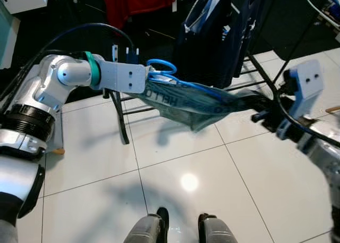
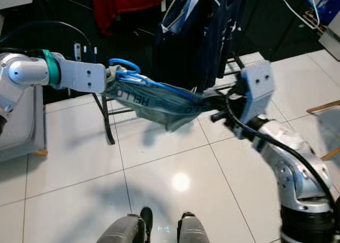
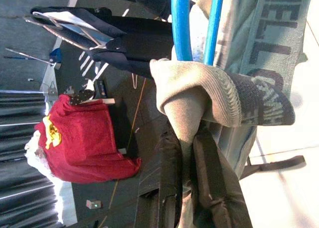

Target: Hang hanger

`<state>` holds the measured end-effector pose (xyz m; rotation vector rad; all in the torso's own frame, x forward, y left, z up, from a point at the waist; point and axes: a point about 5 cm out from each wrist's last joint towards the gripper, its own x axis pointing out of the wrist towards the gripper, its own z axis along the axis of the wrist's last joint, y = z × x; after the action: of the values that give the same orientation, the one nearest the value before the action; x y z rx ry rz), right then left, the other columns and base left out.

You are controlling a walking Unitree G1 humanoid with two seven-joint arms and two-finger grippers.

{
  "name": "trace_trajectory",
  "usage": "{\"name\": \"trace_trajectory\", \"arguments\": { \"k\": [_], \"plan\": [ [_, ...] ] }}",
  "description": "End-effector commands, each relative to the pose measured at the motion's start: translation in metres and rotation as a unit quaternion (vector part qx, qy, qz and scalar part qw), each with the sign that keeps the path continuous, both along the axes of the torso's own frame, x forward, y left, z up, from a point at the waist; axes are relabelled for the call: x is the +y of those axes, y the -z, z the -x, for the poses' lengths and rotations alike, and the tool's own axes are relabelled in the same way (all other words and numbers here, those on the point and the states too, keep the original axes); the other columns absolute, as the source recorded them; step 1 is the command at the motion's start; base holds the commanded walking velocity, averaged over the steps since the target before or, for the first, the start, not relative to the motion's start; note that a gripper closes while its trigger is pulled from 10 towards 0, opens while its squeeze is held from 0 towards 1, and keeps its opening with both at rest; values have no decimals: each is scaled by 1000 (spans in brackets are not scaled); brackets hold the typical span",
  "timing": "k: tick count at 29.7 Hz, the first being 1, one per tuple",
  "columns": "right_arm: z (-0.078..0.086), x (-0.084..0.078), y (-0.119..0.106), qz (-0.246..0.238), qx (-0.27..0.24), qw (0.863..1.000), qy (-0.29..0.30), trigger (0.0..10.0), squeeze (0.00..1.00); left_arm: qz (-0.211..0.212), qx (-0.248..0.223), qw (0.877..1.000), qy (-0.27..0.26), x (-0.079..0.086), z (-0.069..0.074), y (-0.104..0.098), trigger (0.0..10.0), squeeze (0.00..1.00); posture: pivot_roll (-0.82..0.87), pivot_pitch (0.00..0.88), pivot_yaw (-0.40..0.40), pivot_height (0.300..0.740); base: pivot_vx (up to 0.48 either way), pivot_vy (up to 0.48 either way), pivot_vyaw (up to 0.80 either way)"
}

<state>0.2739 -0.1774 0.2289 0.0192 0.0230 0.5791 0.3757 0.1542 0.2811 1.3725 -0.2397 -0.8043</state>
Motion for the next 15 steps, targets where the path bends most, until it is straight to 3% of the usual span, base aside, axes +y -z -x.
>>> {"name": "trace_trajectory", "arguments": {
  "k": [1, 7, 15],
  "plan": [
    [6, 15, 12, -18, 30, 999, -32, 10000, 0, 16, 0, 1000, -3, -3, -1, 0, 10000, 0, -102, 144, 128, 740, 0, 0, 0],
    [12, 31, 41, -22, 76, 995, -57, 10000, 0, 63, -12, 998, -9, -14, -5, -9, 10000, 0, -91, 145, 122, 740, 0, 0, 0],
    [20, 29, 53, 12, 90, 995, -44, 10000, 0, 112, -22, 993, -22, -26, -12, -20, 10000, 0, -97, 149, 119, 740, 0, 0, 0]
  ]
}}
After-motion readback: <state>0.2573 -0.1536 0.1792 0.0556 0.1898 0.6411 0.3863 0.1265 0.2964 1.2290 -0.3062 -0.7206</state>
